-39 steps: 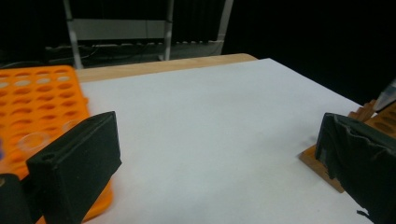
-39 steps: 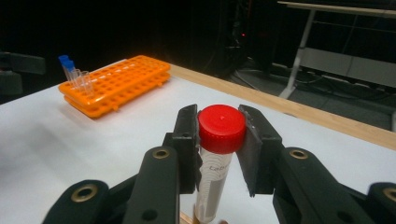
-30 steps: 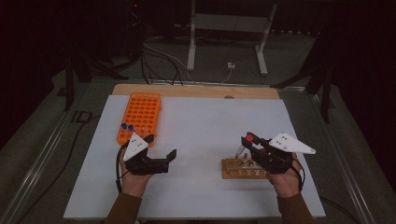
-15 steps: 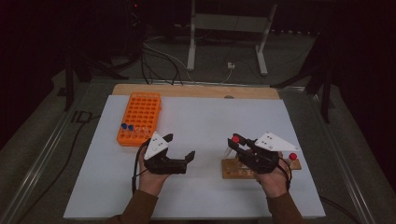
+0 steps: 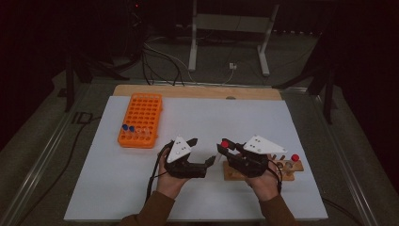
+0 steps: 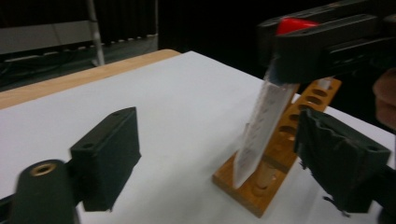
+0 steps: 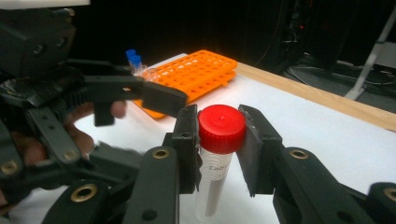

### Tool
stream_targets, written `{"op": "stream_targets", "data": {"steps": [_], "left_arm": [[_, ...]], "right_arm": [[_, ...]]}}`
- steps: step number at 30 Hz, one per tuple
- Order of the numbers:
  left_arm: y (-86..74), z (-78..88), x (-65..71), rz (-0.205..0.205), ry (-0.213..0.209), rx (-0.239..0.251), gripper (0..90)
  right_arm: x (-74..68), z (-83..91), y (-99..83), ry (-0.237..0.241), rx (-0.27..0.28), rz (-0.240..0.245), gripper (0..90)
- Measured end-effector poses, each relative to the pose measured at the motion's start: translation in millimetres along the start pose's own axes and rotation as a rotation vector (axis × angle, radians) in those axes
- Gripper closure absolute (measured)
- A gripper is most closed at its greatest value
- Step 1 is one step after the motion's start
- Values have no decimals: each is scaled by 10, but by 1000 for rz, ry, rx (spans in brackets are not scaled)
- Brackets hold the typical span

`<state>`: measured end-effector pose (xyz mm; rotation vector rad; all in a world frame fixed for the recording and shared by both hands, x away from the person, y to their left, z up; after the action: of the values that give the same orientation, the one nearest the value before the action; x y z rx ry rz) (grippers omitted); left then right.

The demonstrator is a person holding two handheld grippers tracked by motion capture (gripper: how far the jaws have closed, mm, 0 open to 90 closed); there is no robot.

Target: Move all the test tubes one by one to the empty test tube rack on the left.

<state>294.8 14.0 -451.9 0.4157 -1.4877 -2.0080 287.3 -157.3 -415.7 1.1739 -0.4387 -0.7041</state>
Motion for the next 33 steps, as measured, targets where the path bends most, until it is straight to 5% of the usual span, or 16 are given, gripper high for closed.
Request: {"op": "stream_targets", "data": {"steps": [5,15,19,24,33], "left_arm": [[-6,-63,98,-34,-16,-17,244],[-37,-99,192,-89,-48,-50,717],[-43,-95,206,-104,-48,-65,753],[-51,-61,124,-90,-10,-66,754],[-64,141,-123,-55,63,-49,754]], "right_arm": [[-54,-43,-5,20,-5,0,695],[-122,-95,-19,45,-15,6,695],[-128,-101,-33,49,-23,10,690],[-84,-48,-34,52,4,1,478],[69,87,-77,-37,14,-6,182]]}}
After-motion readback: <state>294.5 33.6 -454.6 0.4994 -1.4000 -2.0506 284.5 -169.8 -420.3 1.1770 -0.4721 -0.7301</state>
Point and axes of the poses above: each handheld gripper's, and its own axes: z roughly backward along the jaws, y roughly out of its top, x roughly to its right, the point moved 4 cm from there along -z, roughly forward along the jaws
